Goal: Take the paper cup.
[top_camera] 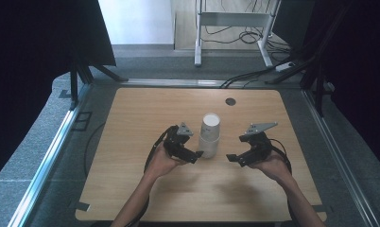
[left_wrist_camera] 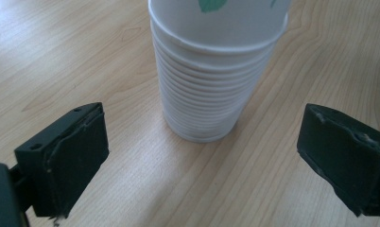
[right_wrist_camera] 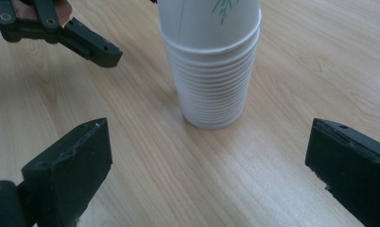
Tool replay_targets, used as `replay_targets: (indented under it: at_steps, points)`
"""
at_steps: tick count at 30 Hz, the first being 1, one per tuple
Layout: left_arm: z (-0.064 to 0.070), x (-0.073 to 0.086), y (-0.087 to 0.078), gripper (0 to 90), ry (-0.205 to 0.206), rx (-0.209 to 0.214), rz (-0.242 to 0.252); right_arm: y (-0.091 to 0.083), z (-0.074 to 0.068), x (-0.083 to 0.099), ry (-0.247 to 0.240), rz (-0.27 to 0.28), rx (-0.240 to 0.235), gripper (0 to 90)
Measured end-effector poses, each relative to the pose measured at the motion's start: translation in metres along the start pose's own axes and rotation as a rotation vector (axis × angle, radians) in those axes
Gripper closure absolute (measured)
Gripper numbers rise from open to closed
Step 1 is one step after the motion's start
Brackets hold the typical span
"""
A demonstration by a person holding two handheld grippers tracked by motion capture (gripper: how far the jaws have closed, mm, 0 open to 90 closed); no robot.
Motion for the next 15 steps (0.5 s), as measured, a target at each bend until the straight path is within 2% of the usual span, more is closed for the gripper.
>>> replay_targets:
  at_steps: [6, 15]
  points:
    - [-0.001, -0.006, 0.005, 3.8, -0.008, 0.011, 0.012, 0.001, 0.004, -0.011, 0.001, 0.014, 0.005, 2.5]
    - [0.003, -0.017, 0.015, 5.8, 0.010, 0.019, 0.022, 0.004, 0.009, -0.024, -0.004, 0.022, 0.008, 6.4]
Point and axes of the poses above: each handheld gripper's, and its own axes: y roughly forward along the jaws, x roughly out of its underside, z roughly to its right, the point moved 8 cm from there along y, roughly forward along the jaws, and after that the axes turned 3 degrees about -y, right-handed, at the moved point
